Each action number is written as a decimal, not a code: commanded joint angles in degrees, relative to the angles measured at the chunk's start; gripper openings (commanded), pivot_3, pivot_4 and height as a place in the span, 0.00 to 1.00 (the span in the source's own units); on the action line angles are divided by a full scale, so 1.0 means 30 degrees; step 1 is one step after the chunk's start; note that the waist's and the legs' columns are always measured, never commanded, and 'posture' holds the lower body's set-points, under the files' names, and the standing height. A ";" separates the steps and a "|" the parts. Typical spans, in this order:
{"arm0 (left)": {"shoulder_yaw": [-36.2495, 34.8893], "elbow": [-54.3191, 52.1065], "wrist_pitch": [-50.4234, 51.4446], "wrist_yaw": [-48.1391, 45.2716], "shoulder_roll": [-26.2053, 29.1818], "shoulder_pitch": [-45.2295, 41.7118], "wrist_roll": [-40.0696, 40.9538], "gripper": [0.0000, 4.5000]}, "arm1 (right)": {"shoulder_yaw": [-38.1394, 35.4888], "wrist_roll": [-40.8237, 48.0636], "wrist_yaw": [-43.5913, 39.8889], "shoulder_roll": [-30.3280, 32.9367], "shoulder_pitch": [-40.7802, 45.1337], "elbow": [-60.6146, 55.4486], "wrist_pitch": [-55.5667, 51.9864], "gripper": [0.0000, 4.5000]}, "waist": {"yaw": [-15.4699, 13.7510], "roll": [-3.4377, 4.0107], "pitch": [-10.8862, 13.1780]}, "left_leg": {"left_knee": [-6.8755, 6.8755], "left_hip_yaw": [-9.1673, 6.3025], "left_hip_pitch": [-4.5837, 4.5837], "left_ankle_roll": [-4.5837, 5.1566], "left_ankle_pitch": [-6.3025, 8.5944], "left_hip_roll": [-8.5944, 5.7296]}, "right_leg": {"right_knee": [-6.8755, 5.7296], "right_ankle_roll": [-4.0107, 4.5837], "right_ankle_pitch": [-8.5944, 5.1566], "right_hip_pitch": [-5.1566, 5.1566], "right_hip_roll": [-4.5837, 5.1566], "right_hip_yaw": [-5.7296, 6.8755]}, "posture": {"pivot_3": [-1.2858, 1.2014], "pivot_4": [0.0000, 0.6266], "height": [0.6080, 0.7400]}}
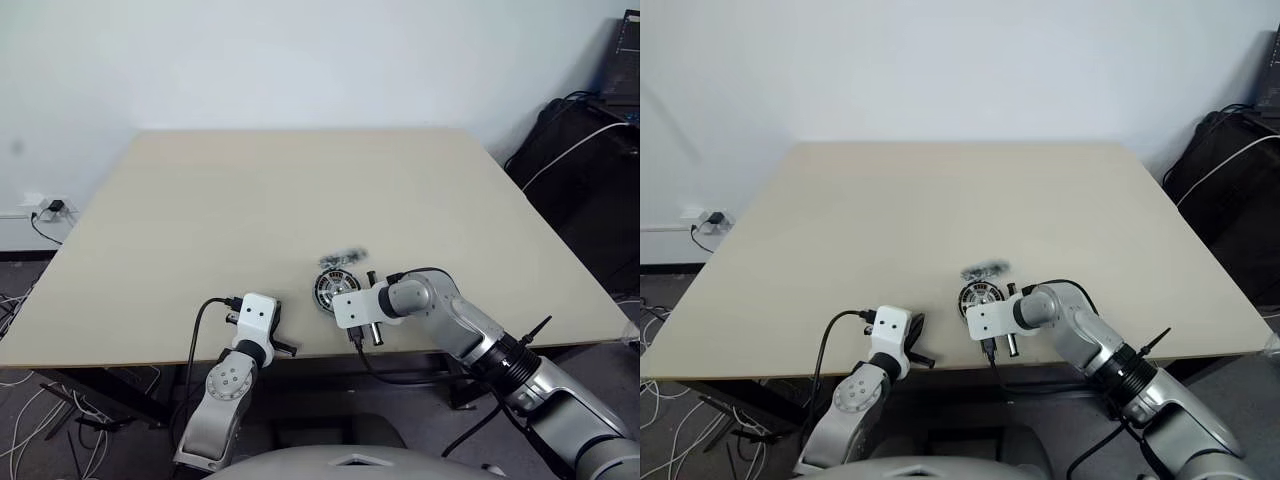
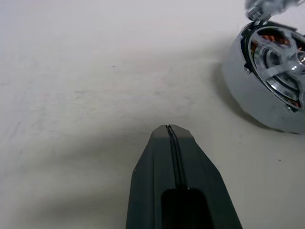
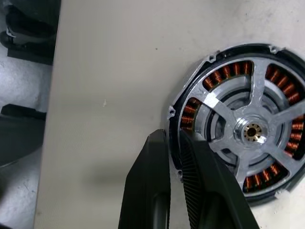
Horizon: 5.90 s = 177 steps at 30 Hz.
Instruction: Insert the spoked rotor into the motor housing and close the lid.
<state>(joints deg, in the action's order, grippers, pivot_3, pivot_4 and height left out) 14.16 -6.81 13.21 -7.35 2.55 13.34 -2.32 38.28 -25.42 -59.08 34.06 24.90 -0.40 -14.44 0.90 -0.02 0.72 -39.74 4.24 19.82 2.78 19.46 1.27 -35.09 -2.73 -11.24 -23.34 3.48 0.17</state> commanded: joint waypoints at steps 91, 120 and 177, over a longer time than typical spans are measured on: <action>0.0479 -0.0197 -0.0254 -0.0352 0.0000 -0.0196 -0.0099 0.00 | -1.9191 2.6408 2.0155 -1.5657 0.1922 -0.3936 -1.2453 0.01 | 0.0465 0.0134 0.0088 | 0.0010 -0.0143 0.0341 -0.0001 -0.0089 -0.0015 | -0.0218 0.0007 0.0002 -0.0399 0.0018 0.0045 | 0.52 0.00 1.00; 0.0612 -0.0110 -0.0086 -0.0655 0.0222 -0.0360 -0.0065 0.00 | -1.0265 1.0024 1.8828 -0.6917 -0.5618 -0.7491 -1.5013 0.01 | 0.0325 0.0073 0.0097 | -0.0017 -0.0043 0.0277 0.0016 -0.0087 -0.0022 | -0.0225 0.0030 -0.0023 -0.0386 0.0017 -0.0061 | 0.52 0.00 1.00; 0.0585 -0.0191 -0.0040 -0.0492 0.0339 -0.0346 -0.0067 0.00 | -0.6631 1.1295 0.4638 -0.3150 -0.4003 -0.0930 -0.0658 0.99 | 0.0306 -0.0028 0.0020 | -0.0068 -0.0042 0.0201 0.0017 -0.0086 -0.0036 | -0.0236 0.0021 -0.0013 -0.0292 0.0010 -0.0056 | 0.52 0.00 1.00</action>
<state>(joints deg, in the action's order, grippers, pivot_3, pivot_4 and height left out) 15.98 -6.32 13.54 -8.81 3.63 12.79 -2.30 19.79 7.45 -44.49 25.00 11.29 -2.99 -17.66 1.82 -0.11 0.78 -39.94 4.11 20.42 2.83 19.20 1.16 -35.80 -2.66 -11.28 -24.21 3.51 0.00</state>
